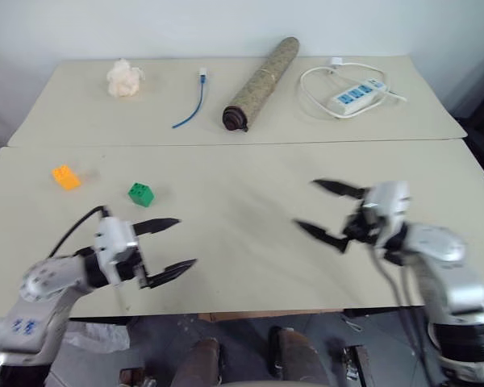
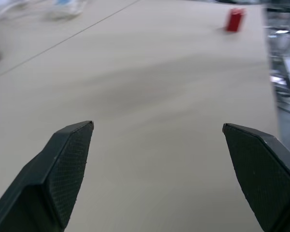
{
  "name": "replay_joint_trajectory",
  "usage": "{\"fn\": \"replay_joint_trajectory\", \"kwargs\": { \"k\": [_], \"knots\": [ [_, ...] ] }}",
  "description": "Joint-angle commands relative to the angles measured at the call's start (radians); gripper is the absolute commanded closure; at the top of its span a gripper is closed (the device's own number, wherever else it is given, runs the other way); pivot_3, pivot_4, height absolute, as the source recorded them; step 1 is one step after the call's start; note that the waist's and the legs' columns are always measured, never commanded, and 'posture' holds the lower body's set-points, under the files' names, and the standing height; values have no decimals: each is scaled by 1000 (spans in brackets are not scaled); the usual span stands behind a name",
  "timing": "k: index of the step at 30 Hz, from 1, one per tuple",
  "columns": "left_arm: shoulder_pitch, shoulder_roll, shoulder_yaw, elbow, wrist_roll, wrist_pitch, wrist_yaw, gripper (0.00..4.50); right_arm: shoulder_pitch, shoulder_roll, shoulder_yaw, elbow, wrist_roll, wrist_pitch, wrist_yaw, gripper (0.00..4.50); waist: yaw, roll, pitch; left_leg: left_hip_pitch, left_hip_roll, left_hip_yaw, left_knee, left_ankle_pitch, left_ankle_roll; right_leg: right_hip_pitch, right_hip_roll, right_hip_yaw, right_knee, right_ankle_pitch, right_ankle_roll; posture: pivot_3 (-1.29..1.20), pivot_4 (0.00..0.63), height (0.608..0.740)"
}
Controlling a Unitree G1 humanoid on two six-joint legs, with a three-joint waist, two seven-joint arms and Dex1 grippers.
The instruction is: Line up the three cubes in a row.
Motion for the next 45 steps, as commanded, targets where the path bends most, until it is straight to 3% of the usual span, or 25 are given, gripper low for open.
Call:
{"fn": "replay_joint_trajectory", "kwargs": {
  "k": [1, 4, 7, 13, 17, 24, 30, 41, 45],
  "knots": [
    [-70, -10, -66, 62, 27, -8, -62, 9, 154, -41, -269, -41, 38, 46, -23, 0, 2, 0, -1, 0, 0, 1, -1, 0, 0, -1, 1, -1, 0, 0, 0, 0, 150, 740],
    [-125, -21, -120, 110, 47, 1, -106, 9, 353, -20, -486, -29, 58, 58, 5, 0, 4, 1, -1, 0, 1, 4, -2, 0, 1, -1, 3, -2, 0, 0, 0, 0, 150, 740],
    [-139, -29, -157, 123, 54, 3, -147, 9, 467, 43, -601, 11, 83, 79, -35, 0, -3, 0, -1, 1, 0, 7, -1, -1, 2, -1, 3, 0, -1, 1, 2, 0, 150, 740],
    [-123, -53, -182, 101, 49, 33, -141, 9, 623, 91, -659, 166, 40, 20, -11, 0, -7, 1, -1, 4, -1, 10, -1, 0, 5, 2, 0, 13, -5, 3, 6, 0, 150, 740],
    [-130, -56, -174, 125, 59, 20, -149, 9, 646, 21, -611, 135, 78, 115, 27, 0, -22, 3, -3, 6, 0, 11, -1, 0, 5, 2, -1, 16, -3, 3, 6, 0, 150, 740],
    [-136, -66, -165, 167, 92, -25, -142, 9, 511, -114, -507, 125, 91, 318, -55, 0, -22, 3, -3, 8, 0, 12, -1, 1, 5, 2, 0, 17, -2, 3, 6, 0, 150, 740],
    [-141, -74, -148, 190, 98, -38, -118, 9, 413, -173, -378, 190, 11, 374, -105, 0, -1, 3, -3, 3, -1, 10, 0, 1, 4, -1, 0, 14, -3, 3, 5, 0, 150, 740],
    [-92, -43, -113, 110, 87, 2, -92, 9, 308, -170, -243, 352, -61, 363, -100, 0, 1, 3, -3, 2, -2, 10, 0, 1, 5, -1, -1, 14, -3, 3, 6, 0, 150, 740],
    [-79, -34, -96, 101, 88, 9, -87, 0, 270, -157, -213, 406, -81, 311, -87, 966, 1, 3, -3, 3, -2, 11, 0, 2, 5, -1, 0, 14, -3, 3, 6, 0, 150, 740]
  ]
}}
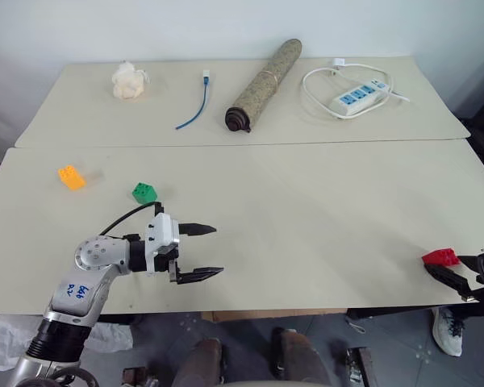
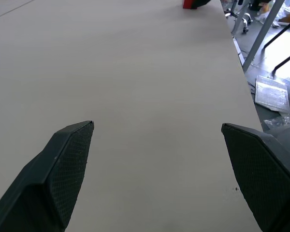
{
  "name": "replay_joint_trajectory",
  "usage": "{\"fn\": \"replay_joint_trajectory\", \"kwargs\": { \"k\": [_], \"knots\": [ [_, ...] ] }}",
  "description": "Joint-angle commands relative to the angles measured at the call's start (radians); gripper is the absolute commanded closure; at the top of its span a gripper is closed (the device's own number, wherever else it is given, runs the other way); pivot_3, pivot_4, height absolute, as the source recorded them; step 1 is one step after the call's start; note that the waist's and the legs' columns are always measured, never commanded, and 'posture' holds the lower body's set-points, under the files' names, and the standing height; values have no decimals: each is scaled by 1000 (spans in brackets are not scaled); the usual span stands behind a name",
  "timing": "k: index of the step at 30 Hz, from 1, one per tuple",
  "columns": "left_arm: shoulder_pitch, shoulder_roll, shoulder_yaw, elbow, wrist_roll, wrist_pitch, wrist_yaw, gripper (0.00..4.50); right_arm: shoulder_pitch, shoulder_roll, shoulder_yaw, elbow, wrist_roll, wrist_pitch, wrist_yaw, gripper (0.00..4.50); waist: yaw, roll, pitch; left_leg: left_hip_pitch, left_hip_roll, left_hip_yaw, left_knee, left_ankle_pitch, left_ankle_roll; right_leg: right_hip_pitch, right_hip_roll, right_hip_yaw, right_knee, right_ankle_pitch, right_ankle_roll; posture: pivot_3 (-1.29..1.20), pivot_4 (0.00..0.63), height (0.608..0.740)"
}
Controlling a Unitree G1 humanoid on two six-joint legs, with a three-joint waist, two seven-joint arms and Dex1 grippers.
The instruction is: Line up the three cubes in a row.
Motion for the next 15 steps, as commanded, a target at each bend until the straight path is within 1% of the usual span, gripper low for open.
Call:
{"fn": "replay_joint_trajectory", "kwargs": {
  "k": [1, 2, 5, 6, 7, 8, 11, 13, 15],
  "knots": [
    [12, 20, 37, -32, -5, -1, 4, 0, -27, 10, 23, 35, -17, -68, 31, 1318, 0, 0, 0, 0, 0, 0, 0, 0, 0, 0, 0, 0, 0, 0, 0, 0, 150, 740],
    [12, 21, 40, -29, -4, -3, 5, 0, -34, 11, 31, 43, -19, -87, 43, 1601, -1, 0, 0, 0, 0, 0, 0, 0, 0, 0, 0, 0, 0, 0, 0, 0, 150, 740],
    [10, 21, 47, -17, -5, -7, 9, 0, -59, 13, 47, 67, -23, -122, 62, 2676, -1, 0, 0, 0, 0, 0, 0, 0, 0, 0, 1, -1, 0, 0, 0, 0, 150, 740],
    [18, 22, 54, -12, -2, -14, 11, 0, -74, 13, 58, 68, -21, -163, 91, 3000, -1, 0, 0, 0, 0, 0, 0, 0, 0, 0, 1, -1, 0, 0, 0, 0, 150, 740],
    [24, 22, 59, -6, 1, -19, 13, 0, -88, 13, 68, 72, -21, -195, 114, 2989, -1, 0, 0, 0, 0, 0, 0, 0, 0, 0, 1, -2, 0, 0, 0, 0, 150, 740],
    [37, 23, 71, -1, 3, -26, 17, 0, -111, 1, 93, 50, -5, -211, 168, 2987, -3, 0, 0, 0, 0, 1, 0, 0, 0, 0, 1, -3, 0, 0, 0, 0, 150, 740],
    [70, 25, 101, 21, 11, -47, 29, 0, -195, -51, 199, 1, -10, -224, 285, 2987, -20, 0, 0, 1, 1, 2, 0, 0, 0, -1, 1, -5, 1, 0, 0, 0, 150, 740],
    [97, 21, 124, 28, 11, -56, 45, 0, -317, -104, 356, -37, -55, -197, 384, 2987, -26, 0, 0, 1, 1, 2, 0, 0, 0, -1, 1, -6, 1, 0, 0, 0, 150, 740],
    [133, 19, 147, 18, 4, -56, 62, 0, -489, -122, 522, -54, -116, -133, 435, 2987, -38, 0, 0, 1, 1, 3, 1, 0, 0, -1, 1, -5, 2, 0, 1, 0, 150, 740]
  ]
}}
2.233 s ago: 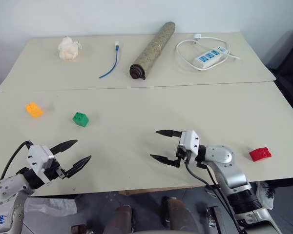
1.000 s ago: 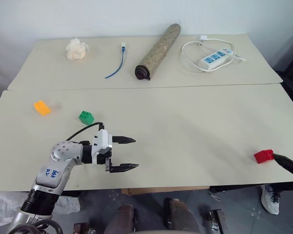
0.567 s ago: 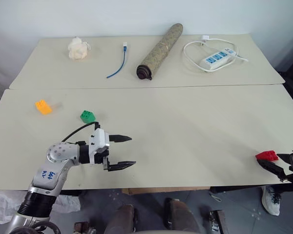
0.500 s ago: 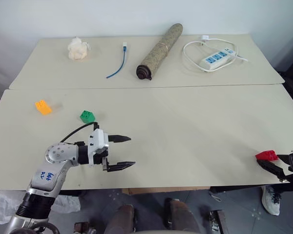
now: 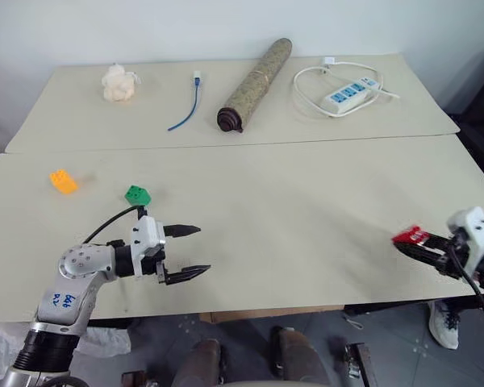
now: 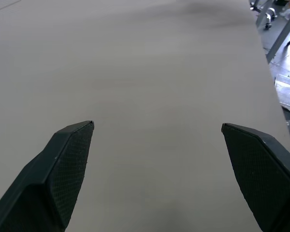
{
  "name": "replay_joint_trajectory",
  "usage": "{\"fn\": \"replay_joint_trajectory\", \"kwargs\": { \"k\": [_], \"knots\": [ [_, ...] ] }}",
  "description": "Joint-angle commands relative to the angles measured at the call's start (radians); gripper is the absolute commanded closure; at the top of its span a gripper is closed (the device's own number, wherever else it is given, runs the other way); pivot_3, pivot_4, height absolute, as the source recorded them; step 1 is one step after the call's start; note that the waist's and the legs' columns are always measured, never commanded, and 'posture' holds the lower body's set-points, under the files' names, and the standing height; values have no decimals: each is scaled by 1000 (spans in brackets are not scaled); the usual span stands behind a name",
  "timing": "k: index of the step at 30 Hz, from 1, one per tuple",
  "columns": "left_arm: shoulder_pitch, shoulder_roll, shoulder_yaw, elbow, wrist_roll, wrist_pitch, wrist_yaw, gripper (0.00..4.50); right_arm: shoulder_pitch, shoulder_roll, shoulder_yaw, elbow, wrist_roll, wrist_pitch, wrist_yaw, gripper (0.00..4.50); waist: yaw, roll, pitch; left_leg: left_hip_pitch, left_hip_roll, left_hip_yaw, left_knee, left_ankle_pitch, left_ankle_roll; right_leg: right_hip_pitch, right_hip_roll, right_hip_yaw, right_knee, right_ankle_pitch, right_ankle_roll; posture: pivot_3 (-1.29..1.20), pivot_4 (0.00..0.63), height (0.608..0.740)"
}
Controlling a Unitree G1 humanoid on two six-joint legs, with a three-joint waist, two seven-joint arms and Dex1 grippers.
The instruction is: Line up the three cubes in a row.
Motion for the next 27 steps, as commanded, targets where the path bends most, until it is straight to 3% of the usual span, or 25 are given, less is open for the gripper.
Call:
{"fn": "replay_joint_trajectory", "kwargs": {
  "k": [1, 7, 12, 24, 27],
  "knots": [
    [33, 1, 47, -15, -7, -14, 25, 0, -205, -33, 199, -52, -76, 64, 88, 2987, -8, 0, 0, 0, 0, 0, 0, 0, 0, 0, 0, 0, 0, 0, 0, 0, 150, 740],
    [187, -8, 134, -81, -29, -2, 81, 0, -538, 142, 478, 12, -191, 15, 183, 2987, -1, 0, 0, -4, 1, -7, -1, 0, -3, -2, -1, 1, -2, -1, -2, 0, 150, 740],
    [291, -13, 212, -127, -32, -1, 133, 0, -622, 290, 602, 57, -259, -50, 205, 2987, 10, -1, 0, -7, 0, -12, -1, 0, -3, -1, -2, -5, -2, -1, -3, 0, 150, 740],
    [334, -3, 272, -159, -39, 16, 153, 0, -681, 389, 634, 186, -332, -140, 205, 2987, 3, -1, 0, -8, -5, -13, 0, 0, 0, -1, -7, -14, -1, -1, -2, 0, 150, 740],
    [334, 6, 280, -155, -39, 21, 149, 0, -678, 401, 645, 211, -354, -159, 209, 2014, 1, -1, 0, -8, -5, -13, 0, 0, 0, -1, -6, -14, -1, -1, -2, 0, 150, 740]
  ]
}}
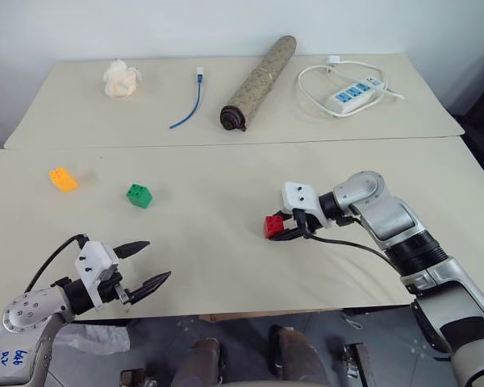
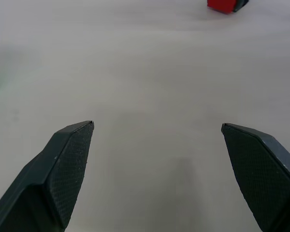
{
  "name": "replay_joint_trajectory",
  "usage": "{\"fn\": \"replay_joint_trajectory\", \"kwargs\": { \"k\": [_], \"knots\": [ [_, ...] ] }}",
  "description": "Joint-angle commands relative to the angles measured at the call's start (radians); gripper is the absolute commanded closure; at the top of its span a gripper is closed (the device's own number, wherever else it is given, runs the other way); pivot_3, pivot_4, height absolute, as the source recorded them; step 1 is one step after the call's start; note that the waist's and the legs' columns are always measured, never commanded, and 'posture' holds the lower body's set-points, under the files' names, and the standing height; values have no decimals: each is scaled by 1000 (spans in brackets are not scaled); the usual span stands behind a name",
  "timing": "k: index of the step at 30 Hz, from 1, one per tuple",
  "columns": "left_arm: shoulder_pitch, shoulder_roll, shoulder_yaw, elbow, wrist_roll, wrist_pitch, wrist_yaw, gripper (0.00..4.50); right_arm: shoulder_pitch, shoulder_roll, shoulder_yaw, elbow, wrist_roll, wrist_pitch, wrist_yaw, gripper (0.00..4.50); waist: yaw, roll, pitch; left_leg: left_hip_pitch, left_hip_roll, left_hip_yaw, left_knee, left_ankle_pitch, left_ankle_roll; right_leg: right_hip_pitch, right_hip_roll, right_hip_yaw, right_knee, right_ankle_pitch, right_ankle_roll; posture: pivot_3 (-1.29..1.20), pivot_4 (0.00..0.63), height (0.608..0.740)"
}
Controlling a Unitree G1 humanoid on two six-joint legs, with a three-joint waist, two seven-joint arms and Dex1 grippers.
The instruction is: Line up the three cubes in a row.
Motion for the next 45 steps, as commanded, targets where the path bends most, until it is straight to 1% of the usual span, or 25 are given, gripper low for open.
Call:
{"fn": "replay_joint_trajectory", "kwargs": {
  "k": [1, 4, 6, 8, 10, 13, 14, 15, 16, 17, 18, 19, 20, 22, 24, 25, 27, 29, 32, 33, 36, 39, 42, 45],
  "knots": [
    [8, 22, 36, -19, -15, 7, -6, 0, -9, 14, 0, 14, -13, -28, 10, 1712, -1, 0, 0, 0, 0, 0, 0, 0, 0, 0, 0, 0, 0, 0, 0, 0, 150, 740],
    [15, 43, 60, -22, -22, 18, -16, 0, -8, 28, -19, 28, -10, -42, 1, 642, -4, 0, 0, 0, 0, 0, 0, 0, 0, 0, 0, 0, 0, 0, 0, 0, 150, 740],
    [21, 51, 85, -20, -25, 22, -17, 0, -10, 32, -43, 49, -9, -75, -18, 23, -7, 0, 0, 0, 0, 0, 0, 0, 0, 0, 0, 0, 1, 0, 0, 0, 150, 740],
    [29, 29, 142, -6, -38, -11, 0, 0, -5, 22, -97, 83, 32, -168, -2, 23, -12, 0, 0, 1, 0, 0, 0, 0, 0, 0, 0, 0, 1, 0, 0, 0, 150, 740],
    [37, -5, 207, 5, -57, -32, 34, 0, 9, 16, -168, 112, 105, -259, 45, 23, -14, 0, 0, 1, 0, 0, 0, 0, 0, 0, 0, 0, 1, 0, 0, 0, 150, 740],
    [63, -42, 287, 28, -69, -43, 76, 0, 49, 13, -260, 108, 203, -330, 99, 23, -16, -1, 0, 0, 0, 0, 0, 0, 0, 1, 0, 0, -1, 0, 0, 0, 150, 740],
    [79, -62, 327, 56, -76, -50, 95, 0, 84, 35, -336, 63, 318, -310, 127, 23, -17, -1, 0, 1, 0, 0, 0, 0, 0, 1, 0, -1, -1, 0, 0, 0, 150, 740],
    [100, -86, 379, 99, -84, -59, 121, 0, 125, 53, -412, 4, 420, -252, 99, 23, -17, -1, 0, 1, 0, 0, 0, 0, 0, 1, 0, -1, -1, 0, 0, 0, 150, 740],
    [115, -104, 415, 129, -90, -66, 139, 0, 154, 65, -464, -41, 489, -206, 74, 23, -17, -1, 0, 1, 1, 0, -1, 0, 0, 1, 0, -1, -1, 0, 0, 0, 150, 740],
    [122, -114, 437, 148, -93, -71, 149, 0, 173, 71, -494, -71, 525, -173, 53, 23, -20, -1, 0, 1, 1, 0, -1, 0, 0, 1, 0, 0, -1, 0, 0, 0, 150, 740],
    [132, -121, 453, 171, -93, -77, 153, 0, 193, 56, -491, -96, 522, -144, 48, 23, -20, -1, 0, 1, 2, 0, -1, -1, 0, 1, 0, 0, -1, 0, 0, 0, 150, 740],
    [137, -129, 471, 197, -104, -73, 159, 0, 219, 50, -489, -110, 516, -165, 68, 23, -19, -1, 0, 1, 2, 0, -1, -1, 0, 1, 0, 0, -1, 0, 0, 0, 150, 740],
    [145, -139, 487, 224, -115, -76, 160, 0, 272, 58, -489, -120, 493, -243, 86, 23, -18, -1, 0, 1, 2, 1, -1, -1, 0, 1, 0, 0, -1, 0, 0, 0, 150, 740],
    [154, -155, 506, 263, -124, -78, 172, 0, 372, 94, -506, -108, 494, -408, 167, 23, -14, -6, -3, 3, 2, 1, -1, -1, -1, 3, 0, 1, -1, 0, 0, 0, 150, 740],
    [162, -165, 498, 249, -135, -66, 166, 0, 433, 107, -500, -48, 464, -570, 244, 23, -7, -7, -4, 5, 4, -1, -1, -1, -2, 7, 2, 2, -2, 0, -1, 0, 150, 740],
    [163, -169, 492, 238, -142, -62, 164, 0, 445, 106, -497, -27, 455, -593, 251, 23, -5, -7, -3, 6, 4, 0, -1, -2, -1, 8, 2, 4, -2, 0, -1, 0, 150, 740],
    [158, -177, 473, 211, -154, -49, 164, 0, 446, 117, -507, 3, 455, -623, 215, 23, -5, -7, -3, 6, 2, 1, -1, -1, 0, 7, -1, 5, -1, 0, 0, 0, 150, 740],
    [127, -175, 428, 154, -177, -10, 169, 0, 452, 109, -515, 19, 453, -650, 201, 23, -4, -7, -3, 7, 1, 1, -1, -1, 1, 7, -2, 6, -2, 0, 0, 0, 150, 740],
    [40, -157, 346, 98, -161, 35, 204, 0, 464, 90, -528, 23, 453, -654, 177, 23, 9, -7, -3, 7, 1, -1, -1, 0, -1, 7, -3, 6, -2, 0, 0, 0, 150, 740],
    [-8, -145, 314, 98, -136, 54, 234, 0, 467, 83, -531, 21, 452, -649, 171, 23, 10, -7, -3, 7, 1, -1, -1, 0, -2, 7, -3, 6, -2, 0, 0, 0, 150, 740],
    [-125, -119, 247, 133, -67, 103, 327, 0, 465, 69, -538, 17, 455, -641, 160, 23, 6, -7, -3, 7, 0, -1, -1, 1, -2, 6, -3, 6, 0, 0, 0, 0, 150, 740],
    [-262, -120, 186, 204, -29, 124, 384, 0, 455, 57, -538, 21, 452, -635, 153, 23, 1, -7, -3, 7, 1, 1, -1, 1, -3, 5, 0, 3, 4, 0, 0, 0, 150, 740],
    [-382, -127, 92, 278, 30, 132, 404, 0, 455, 48, -535, 15, 448, -628, 144, 23, 5, -7, -3, 6, 1, 2, 0, 1, -3, 3, 1, 2, 5, 0, 0, 0, 150, 740],
    [-455, -133, 44, 348, 60, 124, 409, 0, 463, 43, -531, -5, 446, -617, 130, 23, 3, -7, -3, 6, 0, 2, 0, 1, -3, 3, 1, 2, 6, 0, 0, 0, 150, 740]
  ]
}}
